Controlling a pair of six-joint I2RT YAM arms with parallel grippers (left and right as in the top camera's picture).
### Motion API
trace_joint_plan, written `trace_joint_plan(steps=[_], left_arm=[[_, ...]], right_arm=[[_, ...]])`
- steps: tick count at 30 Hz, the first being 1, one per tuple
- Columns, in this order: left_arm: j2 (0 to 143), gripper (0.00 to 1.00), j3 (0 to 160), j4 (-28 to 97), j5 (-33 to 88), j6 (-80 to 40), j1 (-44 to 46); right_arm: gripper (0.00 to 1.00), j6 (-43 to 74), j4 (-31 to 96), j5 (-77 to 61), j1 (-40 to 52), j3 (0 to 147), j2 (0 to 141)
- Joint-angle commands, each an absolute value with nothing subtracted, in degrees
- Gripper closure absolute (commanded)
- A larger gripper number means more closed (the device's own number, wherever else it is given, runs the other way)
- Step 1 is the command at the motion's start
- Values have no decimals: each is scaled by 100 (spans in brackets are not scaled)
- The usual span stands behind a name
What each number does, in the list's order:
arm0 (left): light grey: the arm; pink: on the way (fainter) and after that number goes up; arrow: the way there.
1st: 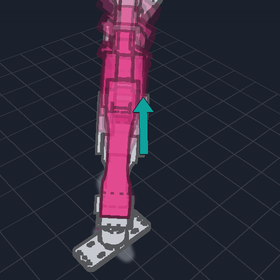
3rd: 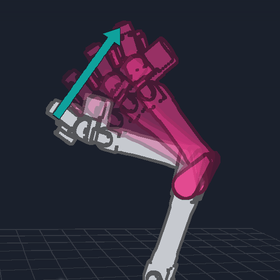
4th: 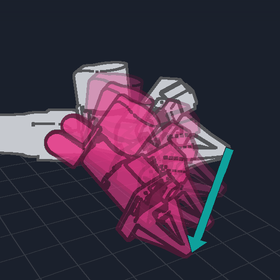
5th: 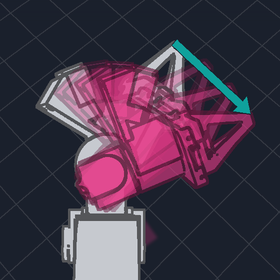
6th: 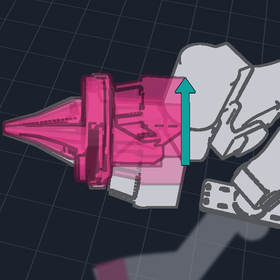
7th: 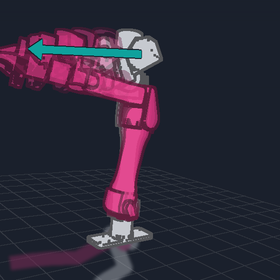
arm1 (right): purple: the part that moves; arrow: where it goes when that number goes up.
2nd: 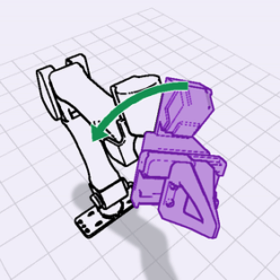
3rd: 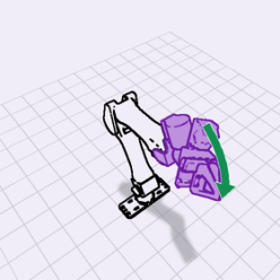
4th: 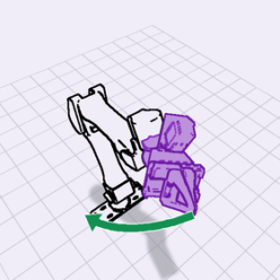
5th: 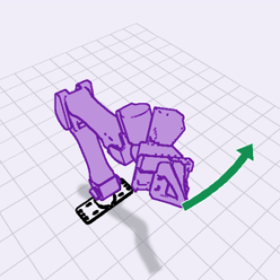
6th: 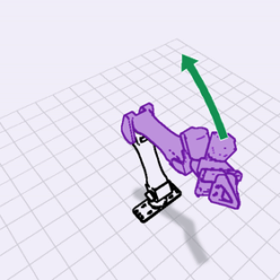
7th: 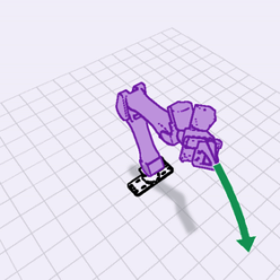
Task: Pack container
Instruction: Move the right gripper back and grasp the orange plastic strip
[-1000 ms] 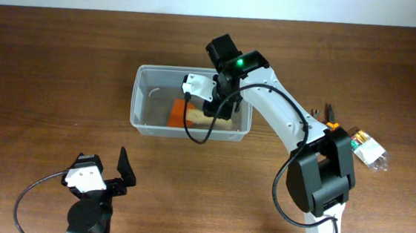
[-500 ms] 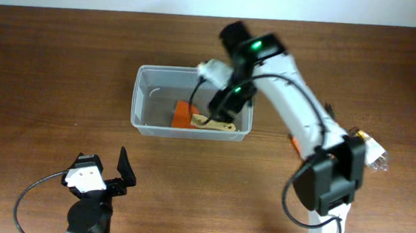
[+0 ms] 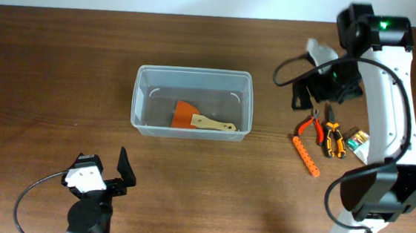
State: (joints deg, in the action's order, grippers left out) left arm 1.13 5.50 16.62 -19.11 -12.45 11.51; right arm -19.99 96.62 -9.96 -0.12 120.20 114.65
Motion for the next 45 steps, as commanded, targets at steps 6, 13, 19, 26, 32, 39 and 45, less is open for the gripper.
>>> trace_joint_plan(steps=[6,13,19,26,32,39,45], left_arm=[[78,1,532,1671,-1931,-1194,1175],[78,1,532,1671,-1931,-1194,1175],[78,1,532,1671,-1931,-1194,1175],[78,1,534,1671,-1931,-1194,1173],[78,1,534,1671,-1931,-1194,1175],[78,1,532,1671,-1931,-1194,1173],[78,1,532,1671,-1931,-1194,1175]], right_arm=[[1,-2027,8833,-1048,-357,10112,11544],[3,-1820,8018,-989,-303,8997,11544],[11,-1605,7323,-587,-303,8176,11544],[23,-1577,6711,-510,-303,7778,11544],[32,-1638,6375,-506,-303,7533,11544],[58,-1710,6165,-440,-303,7321,11544],[88,-1704,6180,-443,-303,7325,11544]])
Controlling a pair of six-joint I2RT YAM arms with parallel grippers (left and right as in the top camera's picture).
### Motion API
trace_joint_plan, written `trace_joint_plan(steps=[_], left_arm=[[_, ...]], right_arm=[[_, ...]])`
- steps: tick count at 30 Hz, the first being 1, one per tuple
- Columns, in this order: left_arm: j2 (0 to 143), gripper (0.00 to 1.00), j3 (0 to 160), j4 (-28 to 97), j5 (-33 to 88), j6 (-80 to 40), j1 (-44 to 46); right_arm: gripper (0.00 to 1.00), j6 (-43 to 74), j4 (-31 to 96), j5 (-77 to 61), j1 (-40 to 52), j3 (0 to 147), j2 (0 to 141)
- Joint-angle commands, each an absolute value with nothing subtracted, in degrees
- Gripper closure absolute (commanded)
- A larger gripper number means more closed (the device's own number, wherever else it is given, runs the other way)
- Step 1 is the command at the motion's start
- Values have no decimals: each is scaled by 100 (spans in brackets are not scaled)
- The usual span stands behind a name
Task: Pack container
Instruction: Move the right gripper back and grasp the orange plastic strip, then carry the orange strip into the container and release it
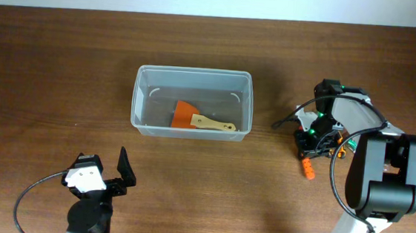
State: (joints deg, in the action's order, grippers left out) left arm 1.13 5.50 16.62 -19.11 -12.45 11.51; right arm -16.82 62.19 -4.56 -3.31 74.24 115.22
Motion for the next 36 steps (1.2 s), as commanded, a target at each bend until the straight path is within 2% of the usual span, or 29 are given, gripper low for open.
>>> trace_joint_plan(steps=[1,10,17,21,26,31,36], left_arm=[[78,1,532,1671,-1931,-1194,1173],[78,1,532,1671,-1931,-1194,1175],[78,1,532,1671,-1931,-1194,1175],[78,1,532,1671,-1931,-1194,1175],[78,1,532,1671,-1931,-1194,1175],[78,1,532,1671,-1931,-1194,1175],[78,1,534,1671,-1931,-1194,1175]], right_arm=[[89,-1704,6213,-443,-303,7341,11544],[93,-1706,6823,-556,-292,8243,11437],[93,-1712,7900,-598,21,10420,11251],[92,-1863,8296,-596,508,12001,11246],[96,-2515,7942,-600,1420,13443,11246],[96,-3846,7376,-600,2381,13629,11284],[96,-4510,7312,-626,3079,13579,11587]])
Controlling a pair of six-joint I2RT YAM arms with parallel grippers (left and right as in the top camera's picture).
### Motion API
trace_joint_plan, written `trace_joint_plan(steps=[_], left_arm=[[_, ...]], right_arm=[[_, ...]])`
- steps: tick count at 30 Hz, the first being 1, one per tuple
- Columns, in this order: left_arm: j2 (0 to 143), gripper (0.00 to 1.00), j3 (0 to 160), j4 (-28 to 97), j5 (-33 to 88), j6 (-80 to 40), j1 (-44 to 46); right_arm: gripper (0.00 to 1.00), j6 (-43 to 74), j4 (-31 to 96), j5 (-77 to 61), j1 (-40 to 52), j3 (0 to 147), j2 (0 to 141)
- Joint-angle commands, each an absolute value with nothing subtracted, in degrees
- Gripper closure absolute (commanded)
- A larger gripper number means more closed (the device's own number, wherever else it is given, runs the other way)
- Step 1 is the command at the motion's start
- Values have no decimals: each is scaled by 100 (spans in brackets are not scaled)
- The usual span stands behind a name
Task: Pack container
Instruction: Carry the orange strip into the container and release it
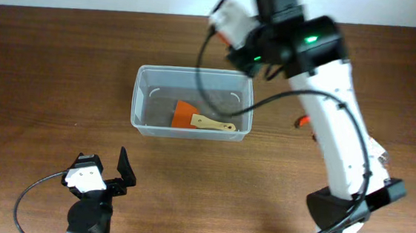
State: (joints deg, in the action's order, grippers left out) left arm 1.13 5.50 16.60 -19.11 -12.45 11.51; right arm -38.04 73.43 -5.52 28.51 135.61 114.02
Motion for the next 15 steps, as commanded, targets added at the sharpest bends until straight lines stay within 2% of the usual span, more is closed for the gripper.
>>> trace_joint_plan(steps=[1,15], left_arm=[[78,1,532,1671,-1931,-1194,1175],[78,1,534,1671,-1931,-1194,1173]], right_arm=[[96,-4589,7312,-696,3190,13557,11714],[96,-4604,7321,-1118,3557,13555,13472]])
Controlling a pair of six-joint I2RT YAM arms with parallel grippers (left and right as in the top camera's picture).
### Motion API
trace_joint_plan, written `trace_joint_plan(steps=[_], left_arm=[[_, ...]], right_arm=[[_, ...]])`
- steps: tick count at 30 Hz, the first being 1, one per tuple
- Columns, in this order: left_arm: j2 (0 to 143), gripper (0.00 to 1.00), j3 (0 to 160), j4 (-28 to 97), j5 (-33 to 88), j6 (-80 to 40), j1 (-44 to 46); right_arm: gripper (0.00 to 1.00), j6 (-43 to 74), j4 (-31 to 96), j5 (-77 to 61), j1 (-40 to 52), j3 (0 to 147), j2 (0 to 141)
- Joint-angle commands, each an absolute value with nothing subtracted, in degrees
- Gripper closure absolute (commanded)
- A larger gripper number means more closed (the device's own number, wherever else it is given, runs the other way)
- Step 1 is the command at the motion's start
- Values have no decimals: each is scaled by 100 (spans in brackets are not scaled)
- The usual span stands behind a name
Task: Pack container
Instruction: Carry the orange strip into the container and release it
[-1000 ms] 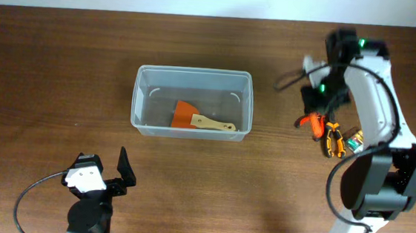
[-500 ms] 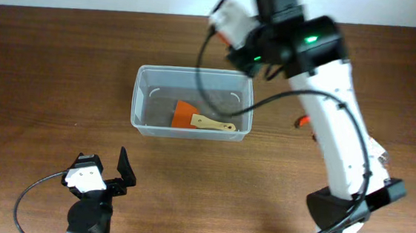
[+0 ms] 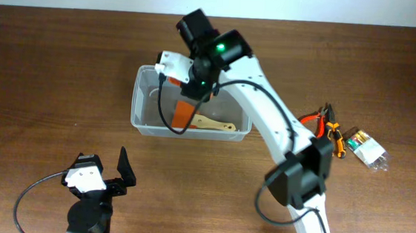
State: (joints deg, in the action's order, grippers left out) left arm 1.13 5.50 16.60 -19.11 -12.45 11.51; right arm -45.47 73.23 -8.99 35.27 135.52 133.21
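Observation:
A clear plastic container point(image 3: 141, 100) stands at mid table. In it lies a spatula with a wooden handle point(image 3: 218, 125) and an orange blade point(image 3: 184, 116). My right arm reaches across from the right, and its gripper point(image 3: 190, 93) hangs over the container's middle, just above the blade. The wrist hides the fingers, so I cannot tell their state or whether they hold anything. Red pliers point(image 3: 314, 117), orange-black pliers point(image 3: 333, 137) and a small packet point(image 3: 365, 147) lie at the right. My left gripper point(image 3: 105, 166) rests at the front left, open, with nothing in it.
The right arm's base link point(image 3: 300, 179) stands on the table right of the container and covers the spot in front of the pliers. The left arm's cable point(image 3: 31, 195) loops at the front left edge.
My right gripper has moved from over the container's back right corner to over its middle, lower and further left. The pliers and packet show again at the right. The left arm is unchanged.
My right gripper first hovered behind the tools at the right, where an orange stick lay in front of the pliers. Then it was down at that stick. Then it was above the container's back edge, and now it is over its middle.

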Motion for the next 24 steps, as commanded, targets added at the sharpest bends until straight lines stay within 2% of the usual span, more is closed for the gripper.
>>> trace_joint_plan(steps=[1,7,9,10,11,12,13,19,24], left_arm=[[78,1,532,1671,-1931,-1194,1175],[78,1,532,1671,-1931,-1194,1173],[78,1,534,1671,-1931,-1194,1175],[78,1,532,1671,-1931,-1194,1175],[78,1,532,1671,-1931,-1194,1175],[78,1,534,1671,-1931,-1194,1175],[78,1,534,1671,-1931,-1194,1175],[78,1,534,1671,-1931,-1194,1175],[78,1,534,1671,-1931,-1194,1175]], right_arm=[[96,-4604,7323,-1181,3557,13555,13546],[96,-4604,7328,-1463,3562,13555,13821],[93,-4604,7328,-1505,3562,13555,13839],[80,-4604,7328,-1505,3562,13555,13839],[37,-4584,7328,-1505,3562,13555,13839],[13,-4480,7321,-1503,3562,13557,13832],[1,-4362,7321,-1503,3562,13555,13815],[1,-3632,7463,-1396,3365,13633,13469],[1,-2351,7968,-336,2840,13911,12943]])
